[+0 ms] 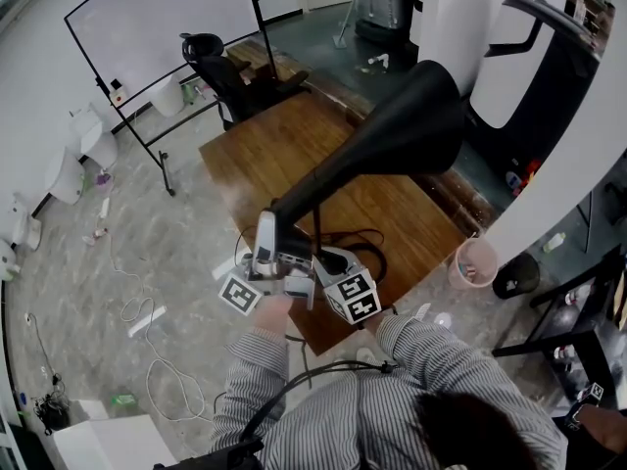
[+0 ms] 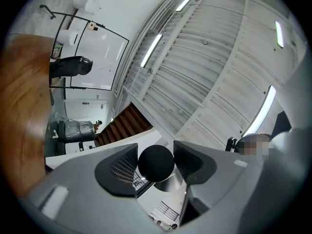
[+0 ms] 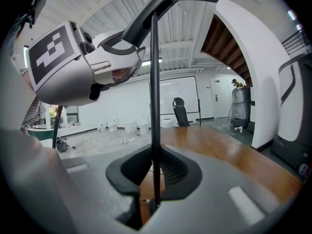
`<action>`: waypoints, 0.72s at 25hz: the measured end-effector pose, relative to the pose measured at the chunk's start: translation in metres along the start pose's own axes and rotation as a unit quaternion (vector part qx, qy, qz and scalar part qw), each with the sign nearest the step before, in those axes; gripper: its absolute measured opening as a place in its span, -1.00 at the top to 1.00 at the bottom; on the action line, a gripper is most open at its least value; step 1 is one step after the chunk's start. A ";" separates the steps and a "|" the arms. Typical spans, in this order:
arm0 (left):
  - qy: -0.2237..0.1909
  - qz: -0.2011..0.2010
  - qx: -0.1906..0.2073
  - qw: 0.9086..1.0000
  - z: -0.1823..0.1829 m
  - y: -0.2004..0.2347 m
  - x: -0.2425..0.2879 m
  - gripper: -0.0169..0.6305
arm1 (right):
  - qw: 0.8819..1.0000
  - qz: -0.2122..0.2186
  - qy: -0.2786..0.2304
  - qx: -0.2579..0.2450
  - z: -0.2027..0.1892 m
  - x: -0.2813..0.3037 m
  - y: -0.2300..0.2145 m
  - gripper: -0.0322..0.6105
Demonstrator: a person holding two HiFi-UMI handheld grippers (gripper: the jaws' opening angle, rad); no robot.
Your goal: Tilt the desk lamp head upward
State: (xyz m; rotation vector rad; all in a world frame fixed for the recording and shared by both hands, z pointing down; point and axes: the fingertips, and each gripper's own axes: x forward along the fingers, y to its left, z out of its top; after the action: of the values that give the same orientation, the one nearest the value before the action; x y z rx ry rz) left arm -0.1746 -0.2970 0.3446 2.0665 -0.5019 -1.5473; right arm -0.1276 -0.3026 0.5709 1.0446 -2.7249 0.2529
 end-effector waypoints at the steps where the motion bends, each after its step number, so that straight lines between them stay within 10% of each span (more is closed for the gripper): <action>1: -0.003 -0.001 -0.002 1.000 -0.001 0.000 0.000 0.23 | 1.000 -0.001 -0.001 0.002 0.000 0.000 0.000 0.75; 6: -0.006 0.009 -0.013 1.000 0.004 0.001 -0.001 0.22 | 1.000 0.002 0.002 0.004 0.002 0.001 0.001 0.75; 11: 0.072 0.040 0.067 0.994 -0.002 -0.008 -0.004 0.15 | 1.000 0.019 -0.003 -0.011 0.003 -0.005 0.001 0.74; 18: 0.161 0.091 0.202 0.962 -0.015 -0.016 -0.031 0.00 | 0.994 0.041 -0.094 -0.028 0.041 -0.040 -0.002 0.71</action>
State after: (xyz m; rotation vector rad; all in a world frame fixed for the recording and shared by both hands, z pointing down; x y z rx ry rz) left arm -0.1690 -0.2642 0.3621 2.4337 -0.9125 -1.0340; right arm -0.1027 -0.2884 0.5214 0.9905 -2.9279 0.0950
